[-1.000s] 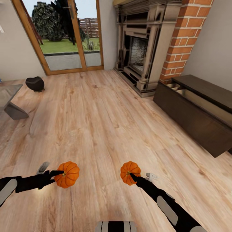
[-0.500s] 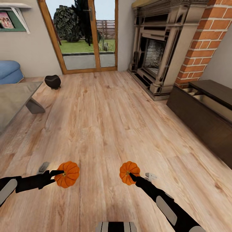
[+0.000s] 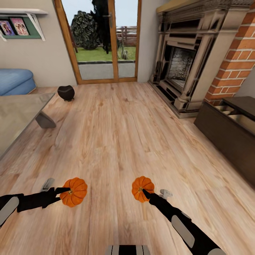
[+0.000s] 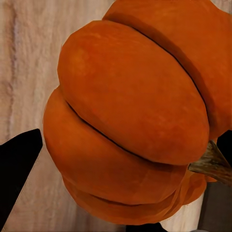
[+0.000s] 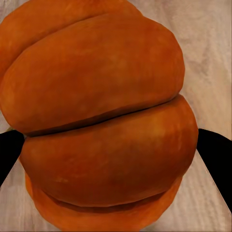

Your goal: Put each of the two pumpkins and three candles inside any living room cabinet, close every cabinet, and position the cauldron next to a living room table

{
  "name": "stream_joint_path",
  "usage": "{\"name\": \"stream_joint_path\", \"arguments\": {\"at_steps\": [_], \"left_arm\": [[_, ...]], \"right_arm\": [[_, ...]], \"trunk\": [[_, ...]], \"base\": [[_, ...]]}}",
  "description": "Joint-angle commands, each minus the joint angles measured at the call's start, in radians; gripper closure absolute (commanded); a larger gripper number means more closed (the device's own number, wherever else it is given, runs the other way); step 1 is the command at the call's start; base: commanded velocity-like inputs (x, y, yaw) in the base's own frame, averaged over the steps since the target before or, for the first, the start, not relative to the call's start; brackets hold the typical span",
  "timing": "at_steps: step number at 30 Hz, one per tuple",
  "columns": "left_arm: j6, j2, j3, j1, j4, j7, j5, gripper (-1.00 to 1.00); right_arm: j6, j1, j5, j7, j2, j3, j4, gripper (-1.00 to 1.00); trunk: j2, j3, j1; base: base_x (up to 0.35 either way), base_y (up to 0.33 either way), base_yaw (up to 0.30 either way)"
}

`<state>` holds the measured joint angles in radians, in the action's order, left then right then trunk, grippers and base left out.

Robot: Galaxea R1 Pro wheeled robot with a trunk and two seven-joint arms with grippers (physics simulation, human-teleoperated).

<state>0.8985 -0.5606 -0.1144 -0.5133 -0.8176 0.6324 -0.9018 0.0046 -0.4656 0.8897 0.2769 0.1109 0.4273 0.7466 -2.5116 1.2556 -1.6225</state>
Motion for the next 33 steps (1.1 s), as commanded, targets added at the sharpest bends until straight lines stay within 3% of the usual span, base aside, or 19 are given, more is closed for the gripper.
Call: {"name": "stream_joint_path", "arguments": {"at_steps": [1, 33], "left_arm": [[0.004, -0.001, -0.002, -0.001, 0.000, -0.001, -0.005, 1.00], [0.016, -0.001, -0.001, -0.001, -0.004, 0.003, -0.011, 1.00]], "right_arm": [[0.000, -0.001, 0.011, 0.001, 0.001, 0.004, 0.001, 1.00], [-0.001, -0.001, 0.012, -0.001, 0.003, 0.002, 0.002, 1.00]], "trunk": [[0.000, 0.000, 0.000], [0.000, 0.000, 0.000]], "base": [[0.328, 0.000, 0.017], [0.331, 0.000, 0.001]]}}
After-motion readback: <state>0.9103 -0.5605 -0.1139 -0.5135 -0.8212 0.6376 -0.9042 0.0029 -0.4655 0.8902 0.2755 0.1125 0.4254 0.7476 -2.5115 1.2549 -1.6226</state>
